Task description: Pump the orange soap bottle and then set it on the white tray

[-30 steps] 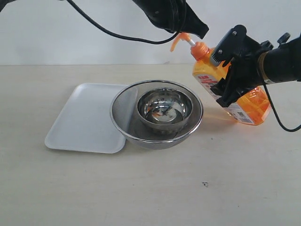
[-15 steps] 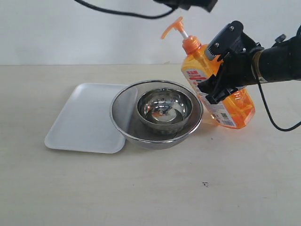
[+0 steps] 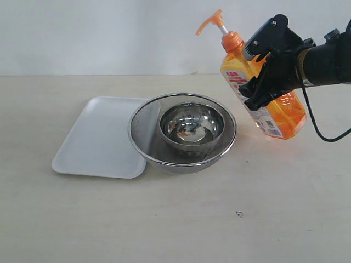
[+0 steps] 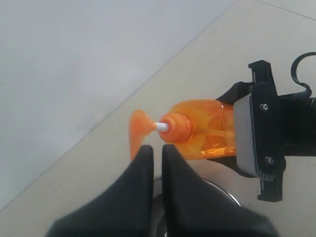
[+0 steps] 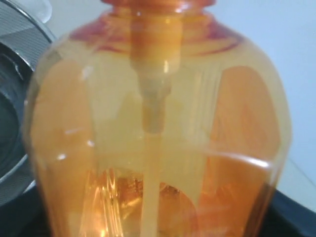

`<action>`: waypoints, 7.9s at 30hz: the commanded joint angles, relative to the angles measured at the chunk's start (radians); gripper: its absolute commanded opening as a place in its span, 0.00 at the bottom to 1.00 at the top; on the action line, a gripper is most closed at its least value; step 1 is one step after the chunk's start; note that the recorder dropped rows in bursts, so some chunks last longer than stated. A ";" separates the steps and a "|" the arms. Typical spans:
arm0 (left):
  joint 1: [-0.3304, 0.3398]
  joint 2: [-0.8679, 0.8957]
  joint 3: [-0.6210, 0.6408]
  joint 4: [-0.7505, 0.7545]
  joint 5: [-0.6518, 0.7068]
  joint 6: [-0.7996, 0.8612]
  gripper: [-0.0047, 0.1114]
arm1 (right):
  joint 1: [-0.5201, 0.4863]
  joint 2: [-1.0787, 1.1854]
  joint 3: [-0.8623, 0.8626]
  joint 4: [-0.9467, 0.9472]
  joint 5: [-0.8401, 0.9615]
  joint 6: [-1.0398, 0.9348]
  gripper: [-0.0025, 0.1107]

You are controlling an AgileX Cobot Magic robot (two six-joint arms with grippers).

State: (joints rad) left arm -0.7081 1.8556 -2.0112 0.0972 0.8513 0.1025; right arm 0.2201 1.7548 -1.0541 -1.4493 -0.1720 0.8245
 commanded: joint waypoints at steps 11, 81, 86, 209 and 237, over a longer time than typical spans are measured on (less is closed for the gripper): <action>-0.003 -0.189 -0.003 0.038 0.028 0.022 0.08 | -0.001 -0.113 -0.076 0.001 0.064 -0.048 0.02; -0.001 -1.265 1.302 1.044 0.116 -1.185 0.08 | 0.499 0.484 -0.634 0.592 -0.316 -0.159 0.02; -0.001 -1.265 1.302 1.044 0.108 -1.185 0.08 | 0.499 0.491 -0.634 0.599 -0.310 -0.159 0.02; 0.888 -0.299 1.172 1.342 -1.550 -1.401 0.08 | 0.198 0.265 -0.632 2.451 0.760 -2.190 0.02; 0.897 -0.116 1.190 1.214 -1.738 -1.279 0.08 | 0.322 0.364 -0.632 2.666 0.610 -2.327 0.02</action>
State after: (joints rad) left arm 0.1894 1.7271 -0.8266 1.3586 -0.8641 -1.2154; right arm 0.5398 2.1161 -1.6833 1.1998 0.4446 -1.4921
